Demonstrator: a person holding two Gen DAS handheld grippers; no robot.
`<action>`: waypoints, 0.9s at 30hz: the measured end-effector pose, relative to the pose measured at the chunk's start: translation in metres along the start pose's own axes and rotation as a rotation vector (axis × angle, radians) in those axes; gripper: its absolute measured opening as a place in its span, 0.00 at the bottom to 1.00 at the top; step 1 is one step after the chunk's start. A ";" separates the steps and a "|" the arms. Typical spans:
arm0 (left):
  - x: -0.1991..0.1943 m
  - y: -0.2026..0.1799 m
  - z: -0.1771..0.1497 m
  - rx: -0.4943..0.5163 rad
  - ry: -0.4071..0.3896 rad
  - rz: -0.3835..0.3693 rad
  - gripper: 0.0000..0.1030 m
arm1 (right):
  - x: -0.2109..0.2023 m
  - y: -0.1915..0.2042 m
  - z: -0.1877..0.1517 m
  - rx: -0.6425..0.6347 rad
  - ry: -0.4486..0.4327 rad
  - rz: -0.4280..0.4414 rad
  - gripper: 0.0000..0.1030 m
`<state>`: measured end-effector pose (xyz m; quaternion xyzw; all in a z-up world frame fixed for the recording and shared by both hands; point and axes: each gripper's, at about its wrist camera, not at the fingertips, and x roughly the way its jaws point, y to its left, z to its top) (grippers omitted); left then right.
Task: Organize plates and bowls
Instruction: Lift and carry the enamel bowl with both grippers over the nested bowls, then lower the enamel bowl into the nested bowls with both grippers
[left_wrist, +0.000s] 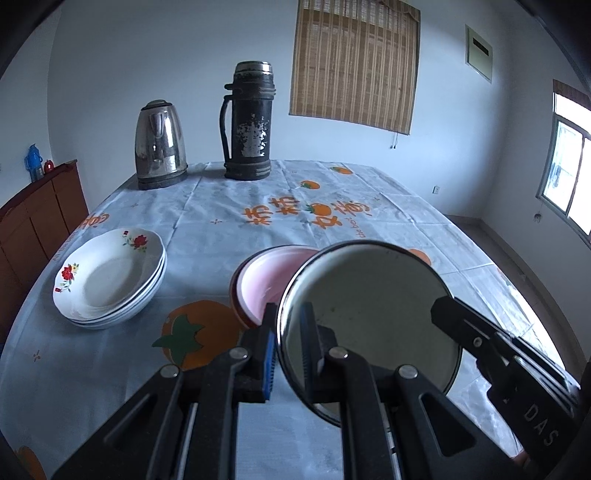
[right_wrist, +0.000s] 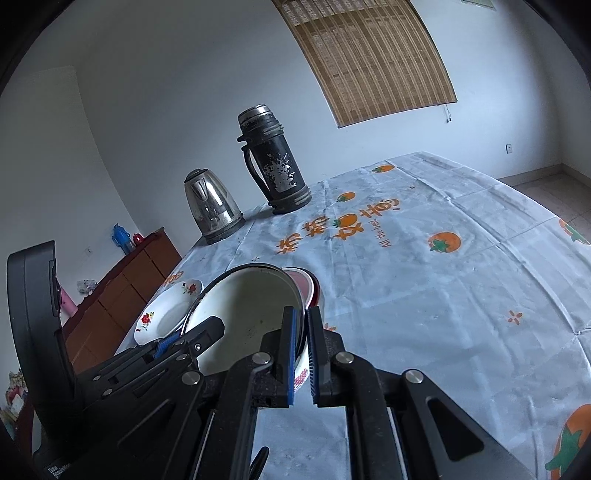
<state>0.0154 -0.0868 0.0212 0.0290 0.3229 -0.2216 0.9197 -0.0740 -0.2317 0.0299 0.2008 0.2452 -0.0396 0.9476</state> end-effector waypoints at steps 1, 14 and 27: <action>-0.001 0.003 0.001 -0.007 -0.001 0.003 0.09 | 0.002 0.004 0.000 -0.006 0.001 0.005 0.07; -0.001 0.030 0.014 -0.047 -0.024 0.045 0.09 | 0.021 0.030 0.010 -0.042 0.009 0.048 0.07; 0.015 0.027 0.038 -0.041 -0.029 0.056 0.09 | 0.038 0.029 0.031 -0.044 -0.003 0.057 0.07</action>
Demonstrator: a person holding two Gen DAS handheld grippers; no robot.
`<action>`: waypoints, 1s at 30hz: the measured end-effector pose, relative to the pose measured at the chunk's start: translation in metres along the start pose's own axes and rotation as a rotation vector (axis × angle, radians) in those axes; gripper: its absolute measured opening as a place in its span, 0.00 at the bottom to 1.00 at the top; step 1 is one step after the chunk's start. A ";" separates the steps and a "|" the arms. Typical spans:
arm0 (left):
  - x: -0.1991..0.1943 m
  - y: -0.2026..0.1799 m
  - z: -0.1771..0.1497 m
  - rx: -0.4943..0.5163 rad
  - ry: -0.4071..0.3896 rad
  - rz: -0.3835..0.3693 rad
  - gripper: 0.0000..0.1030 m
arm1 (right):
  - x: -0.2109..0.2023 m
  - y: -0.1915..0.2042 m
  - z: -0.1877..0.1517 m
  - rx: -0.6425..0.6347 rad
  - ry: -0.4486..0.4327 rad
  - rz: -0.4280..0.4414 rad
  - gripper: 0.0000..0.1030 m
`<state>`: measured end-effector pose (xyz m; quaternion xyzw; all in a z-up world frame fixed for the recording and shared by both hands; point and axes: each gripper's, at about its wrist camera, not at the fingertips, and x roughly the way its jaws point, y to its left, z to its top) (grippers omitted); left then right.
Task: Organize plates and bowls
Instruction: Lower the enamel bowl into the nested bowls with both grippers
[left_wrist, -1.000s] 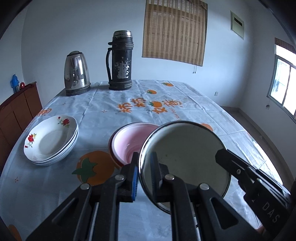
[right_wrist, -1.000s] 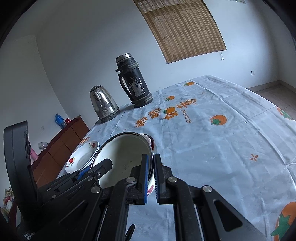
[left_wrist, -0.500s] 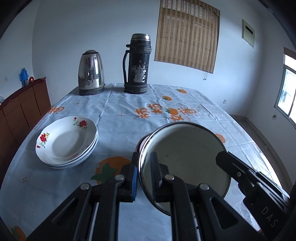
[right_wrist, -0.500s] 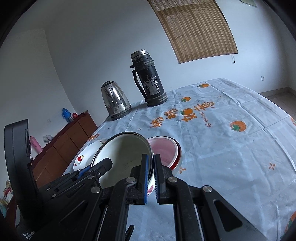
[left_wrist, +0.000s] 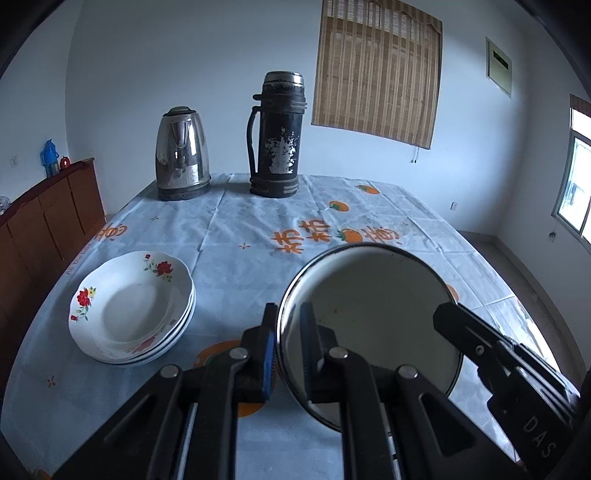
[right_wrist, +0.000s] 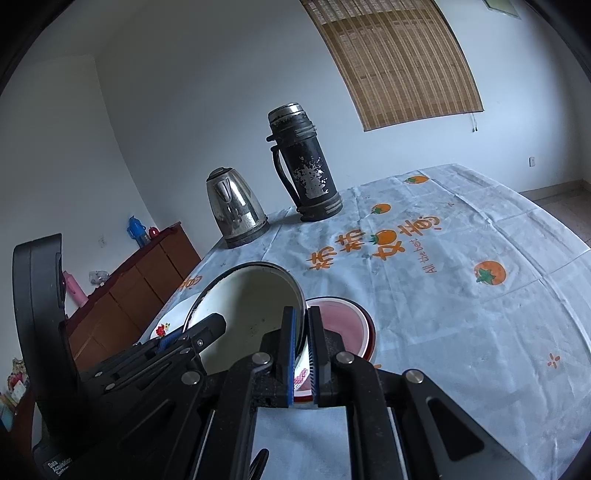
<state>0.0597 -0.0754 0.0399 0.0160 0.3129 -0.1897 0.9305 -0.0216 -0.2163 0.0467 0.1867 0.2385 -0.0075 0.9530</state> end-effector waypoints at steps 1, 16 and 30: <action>0.002 -0.002 0.002 0.003 0.001 0.001 0.09 | 0.002 -0.002 0.002 0.001 0.000 -0.003 0.07; 0.047 -0.022 0.013 0.020 0.064 -0.021 0.09 | 0.032 -0.035 0.014 0.037 0.028 -0.043 0.07; 0.067 -0.017 0.010 0.015 0.126 0.008 0.09 | 0.054 -0.040 0.014 0.045 0.101 -0.046 0.08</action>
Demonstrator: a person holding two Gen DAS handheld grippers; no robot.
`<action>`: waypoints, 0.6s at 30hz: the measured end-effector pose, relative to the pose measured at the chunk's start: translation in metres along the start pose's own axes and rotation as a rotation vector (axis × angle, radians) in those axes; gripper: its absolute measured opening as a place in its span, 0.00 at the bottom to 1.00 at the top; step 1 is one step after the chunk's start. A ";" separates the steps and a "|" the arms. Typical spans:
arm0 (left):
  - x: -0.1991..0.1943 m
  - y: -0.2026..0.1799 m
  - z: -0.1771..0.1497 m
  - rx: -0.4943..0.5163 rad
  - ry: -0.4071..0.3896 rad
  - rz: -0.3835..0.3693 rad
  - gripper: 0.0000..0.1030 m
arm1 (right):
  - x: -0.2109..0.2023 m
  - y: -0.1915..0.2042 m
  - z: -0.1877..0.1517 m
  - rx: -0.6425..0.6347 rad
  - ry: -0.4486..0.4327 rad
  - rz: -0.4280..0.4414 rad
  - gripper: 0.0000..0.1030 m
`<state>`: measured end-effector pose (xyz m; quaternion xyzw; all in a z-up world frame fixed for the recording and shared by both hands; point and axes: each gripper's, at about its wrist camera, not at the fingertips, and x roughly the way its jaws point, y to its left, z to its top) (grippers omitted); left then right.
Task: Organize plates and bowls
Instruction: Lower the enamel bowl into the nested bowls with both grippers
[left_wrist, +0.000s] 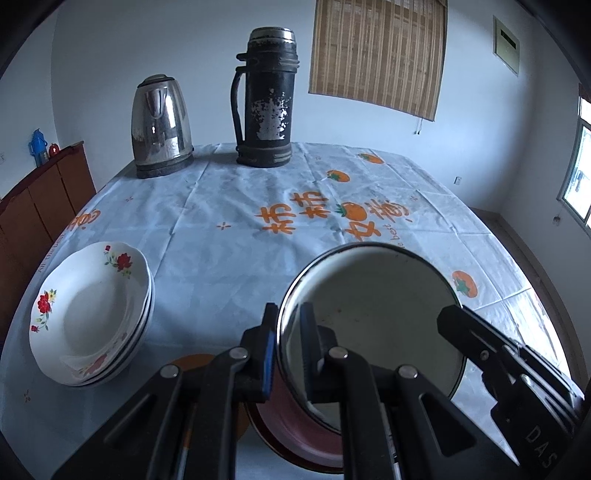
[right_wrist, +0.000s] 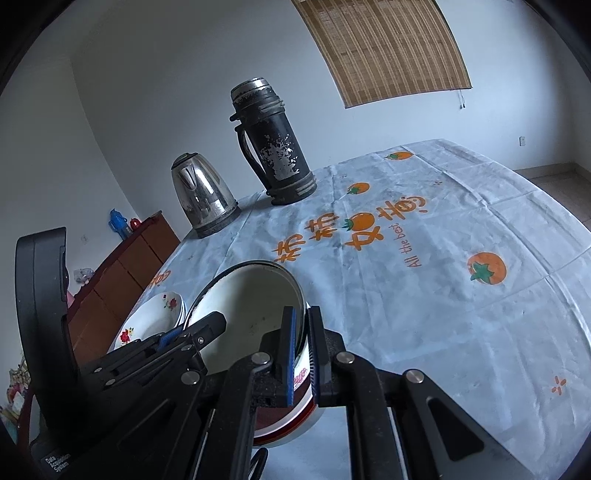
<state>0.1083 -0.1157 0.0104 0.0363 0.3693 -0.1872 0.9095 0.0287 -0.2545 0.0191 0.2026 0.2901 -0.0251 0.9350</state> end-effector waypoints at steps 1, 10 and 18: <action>0.000 0.000 0.000 0.000 0.002 0.004 0.09 | 0.000 0.001 0.000 -0.001 0.005 0.002 0.08; 0.009 0.000 -0.003 0.016 0.030 0.035 0.09 | 0.006 0.002 -0.005 -0.009 0.039 -0.002 0.08; 0.013 -0.001 -0.004 0.030 0.032 0.047 0.09 | 0.012 -0.002 -0.010 0.004 0.057 0.000 0.08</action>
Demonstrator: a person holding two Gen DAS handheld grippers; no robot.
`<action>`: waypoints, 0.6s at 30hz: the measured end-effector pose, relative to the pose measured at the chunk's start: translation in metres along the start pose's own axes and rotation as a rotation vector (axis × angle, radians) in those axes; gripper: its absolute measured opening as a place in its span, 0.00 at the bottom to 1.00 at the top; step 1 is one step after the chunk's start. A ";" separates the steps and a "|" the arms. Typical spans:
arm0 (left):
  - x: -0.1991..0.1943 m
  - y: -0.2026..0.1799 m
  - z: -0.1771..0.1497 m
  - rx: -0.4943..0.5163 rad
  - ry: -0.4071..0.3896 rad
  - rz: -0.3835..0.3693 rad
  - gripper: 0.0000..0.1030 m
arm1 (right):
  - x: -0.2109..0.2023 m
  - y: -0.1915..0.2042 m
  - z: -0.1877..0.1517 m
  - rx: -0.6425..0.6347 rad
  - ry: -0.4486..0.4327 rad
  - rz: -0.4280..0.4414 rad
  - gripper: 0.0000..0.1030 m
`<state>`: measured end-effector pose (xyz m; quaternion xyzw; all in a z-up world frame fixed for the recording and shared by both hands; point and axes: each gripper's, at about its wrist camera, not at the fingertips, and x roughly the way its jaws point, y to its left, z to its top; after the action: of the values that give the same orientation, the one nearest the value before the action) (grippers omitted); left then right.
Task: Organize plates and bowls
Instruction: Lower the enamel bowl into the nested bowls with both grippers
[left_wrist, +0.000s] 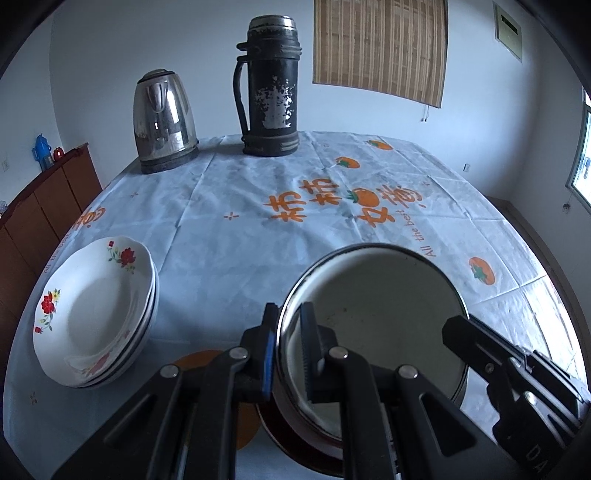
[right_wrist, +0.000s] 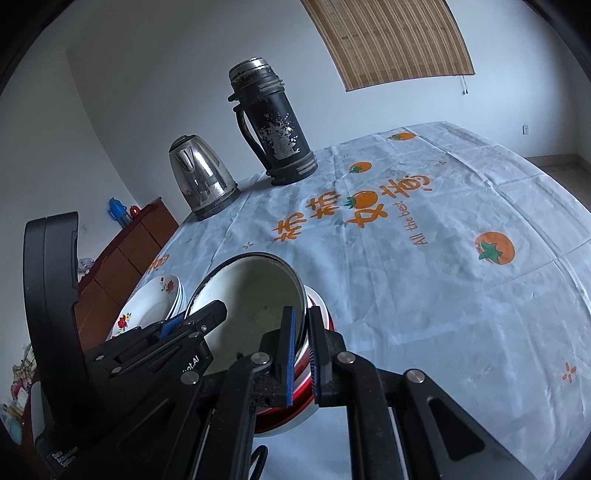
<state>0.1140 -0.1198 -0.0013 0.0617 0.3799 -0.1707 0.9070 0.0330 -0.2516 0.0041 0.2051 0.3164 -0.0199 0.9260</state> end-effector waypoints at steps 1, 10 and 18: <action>0.000 0.000 0.000 0.003 -0.002 0.003 0.09 | 0.000 0.000 0.000 0.000 0.000 0.001 0.08; -0.001 -0.002 -0.002 0.010 -0.006 0.005 0.09 | 0.000 0.000 -0.003 0.009 0.003 0.010 0.08; -0.004 -0.001 -0.003 0.015 -0.004 -0.008 0.10 | -0.004 0.002 -0.004 0.008 0.015 0.001 0.10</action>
<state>0.1092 -0.1187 -0.0007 0.0664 0.3773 -0.1774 0.9065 0.0278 -0.2485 0.0046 0.2090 0.3231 -0.0194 0.9228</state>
